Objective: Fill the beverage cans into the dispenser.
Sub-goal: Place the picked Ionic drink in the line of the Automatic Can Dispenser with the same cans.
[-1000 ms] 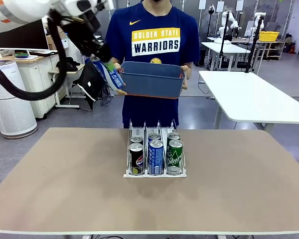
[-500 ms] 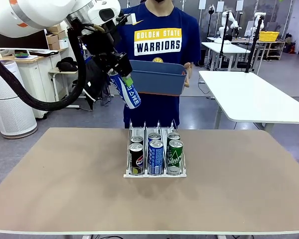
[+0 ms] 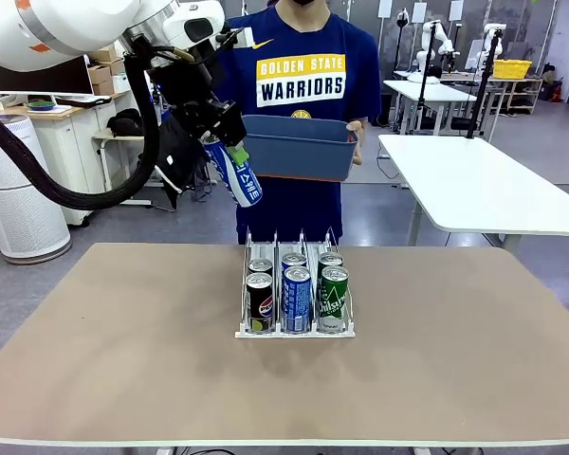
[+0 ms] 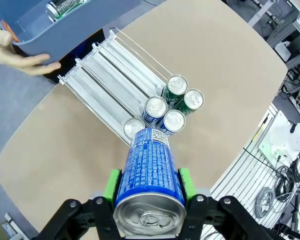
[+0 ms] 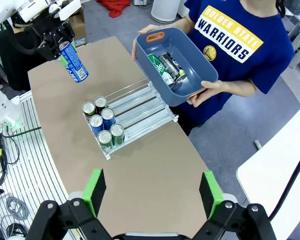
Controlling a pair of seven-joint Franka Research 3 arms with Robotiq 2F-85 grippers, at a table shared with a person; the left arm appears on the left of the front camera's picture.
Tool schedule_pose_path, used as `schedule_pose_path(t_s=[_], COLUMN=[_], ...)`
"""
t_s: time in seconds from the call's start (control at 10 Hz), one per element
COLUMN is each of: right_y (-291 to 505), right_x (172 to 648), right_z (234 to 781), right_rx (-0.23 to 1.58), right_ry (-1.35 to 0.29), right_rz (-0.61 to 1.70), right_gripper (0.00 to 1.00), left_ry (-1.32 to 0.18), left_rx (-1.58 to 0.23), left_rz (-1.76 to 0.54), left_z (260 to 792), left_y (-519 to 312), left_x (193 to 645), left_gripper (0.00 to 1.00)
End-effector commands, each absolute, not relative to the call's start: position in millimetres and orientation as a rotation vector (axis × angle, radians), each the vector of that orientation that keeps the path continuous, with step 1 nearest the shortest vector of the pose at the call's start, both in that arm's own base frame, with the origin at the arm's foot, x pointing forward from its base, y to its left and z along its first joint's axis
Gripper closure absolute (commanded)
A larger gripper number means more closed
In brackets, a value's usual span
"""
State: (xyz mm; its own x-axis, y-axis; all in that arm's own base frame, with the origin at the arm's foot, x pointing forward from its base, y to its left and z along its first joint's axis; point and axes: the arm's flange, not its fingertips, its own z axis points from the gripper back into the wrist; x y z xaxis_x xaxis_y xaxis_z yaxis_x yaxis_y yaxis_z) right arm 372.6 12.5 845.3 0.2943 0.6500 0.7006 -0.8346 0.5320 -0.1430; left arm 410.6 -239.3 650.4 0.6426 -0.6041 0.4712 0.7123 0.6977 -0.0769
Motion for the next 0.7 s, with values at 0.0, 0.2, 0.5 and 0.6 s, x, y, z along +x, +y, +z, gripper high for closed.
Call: schedule_pose_path(t_s=[0.0,0.2,0.5,0.6], right_y=[12.0,12.0,12.0,12.0], right_x=[372.2,372.2,372.2,372.2], right_z=[846.0,846.0,846.0,846.0], right_rx=[0.273,0.273,0.273,0.273], right_ry=[-0.792,-0.792,-0.792,-0.792], right_rz=[1.003,1.003,1.003,1.003], right_gripper=[0.00,0.00,0.00,0.00], left_ry=[-0.407,-0.390,-0.371,-0.350], left_rx=[-0.261,-0.238,-0.154,-0.187], left_rz=[-0.736,-0.705,-0.732,-0.715], left_z=[653.1,621.7,583.9,575.8], left_y=[-245.9,-269.2,-320.2,-335.2], left_x=[405.5,391.3,361.1,347.3], left_gripper=[0.42,0.42,0.42,0.42])
